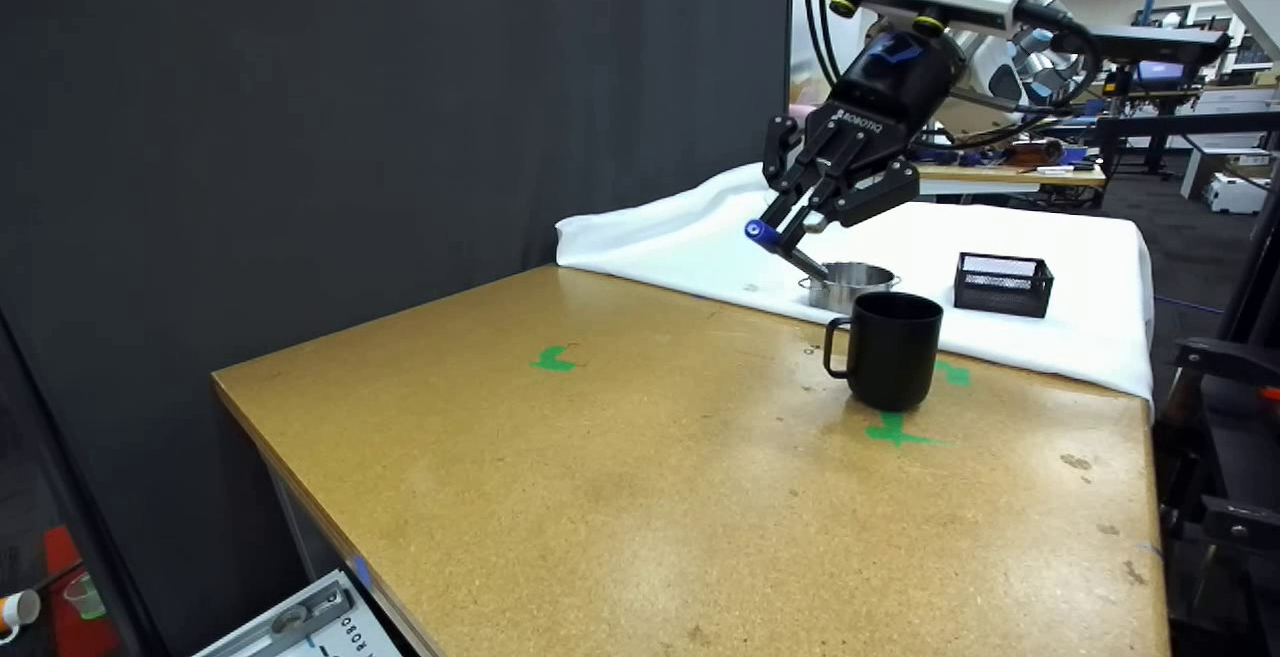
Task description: Put the blue marker in the black mug
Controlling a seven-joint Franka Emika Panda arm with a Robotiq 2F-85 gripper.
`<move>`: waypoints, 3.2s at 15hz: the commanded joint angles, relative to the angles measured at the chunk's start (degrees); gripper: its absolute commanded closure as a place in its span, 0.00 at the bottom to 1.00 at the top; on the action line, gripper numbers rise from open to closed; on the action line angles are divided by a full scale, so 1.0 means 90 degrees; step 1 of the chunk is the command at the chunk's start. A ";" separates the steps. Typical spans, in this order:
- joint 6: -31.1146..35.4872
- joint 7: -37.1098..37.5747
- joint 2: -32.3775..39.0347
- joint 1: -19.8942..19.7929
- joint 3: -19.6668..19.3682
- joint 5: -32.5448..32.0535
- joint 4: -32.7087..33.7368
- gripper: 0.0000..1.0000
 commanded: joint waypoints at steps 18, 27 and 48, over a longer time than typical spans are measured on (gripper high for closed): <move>-0.1058 0.0010 -0.0036 -0.2157 0.0918 0.1251 -0.0236 0.95; -0.1383 -0.0477 0.0724 -0.4002 0.1905 0.1735 -0.0932 0.95; -0.2271 -0.1715 0.1318 -0.4291 0.1009 0.1808 -0.1426 0.56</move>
